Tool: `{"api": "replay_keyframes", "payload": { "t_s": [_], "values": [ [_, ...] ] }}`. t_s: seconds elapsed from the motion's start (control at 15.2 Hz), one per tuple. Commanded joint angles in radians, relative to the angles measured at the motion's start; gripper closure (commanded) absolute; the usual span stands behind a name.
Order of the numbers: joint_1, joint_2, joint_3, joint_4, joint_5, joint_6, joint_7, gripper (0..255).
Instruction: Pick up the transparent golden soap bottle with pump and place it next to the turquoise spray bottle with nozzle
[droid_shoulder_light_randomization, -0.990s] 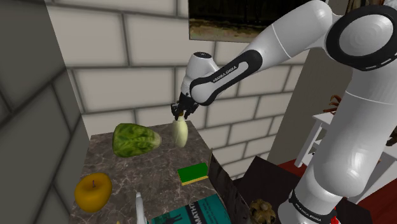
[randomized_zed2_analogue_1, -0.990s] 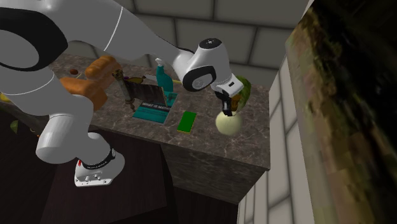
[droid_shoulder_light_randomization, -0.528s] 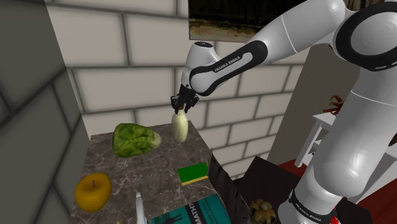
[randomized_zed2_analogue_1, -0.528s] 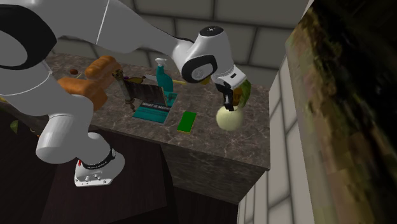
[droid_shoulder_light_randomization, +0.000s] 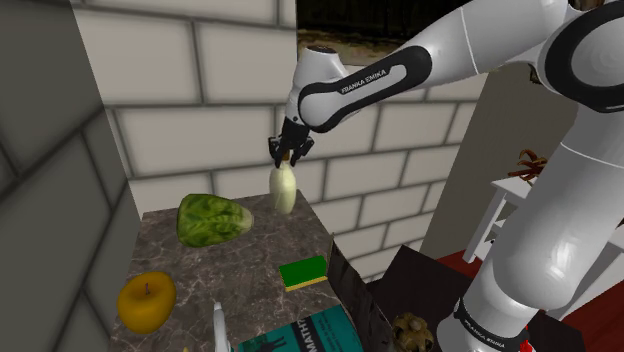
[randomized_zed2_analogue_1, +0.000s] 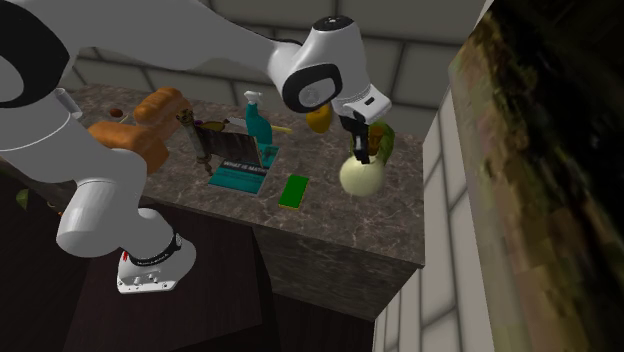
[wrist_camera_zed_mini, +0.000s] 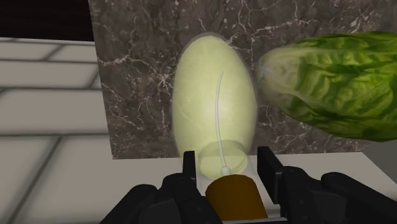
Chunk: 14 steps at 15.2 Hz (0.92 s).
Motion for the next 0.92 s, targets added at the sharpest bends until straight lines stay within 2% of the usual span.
{"api": "replay_keyframes", "payload": {
  "t_s": [0.0, 0.86],
  "values": [
    [0.0, -0.01, -0.001, 0.018, 0.005, -0.027, -0.006, 255],
    [0.001, -0.054, -0.003, 0.146, 0.022, -0.198, -0.024, 255]
  ]
}}
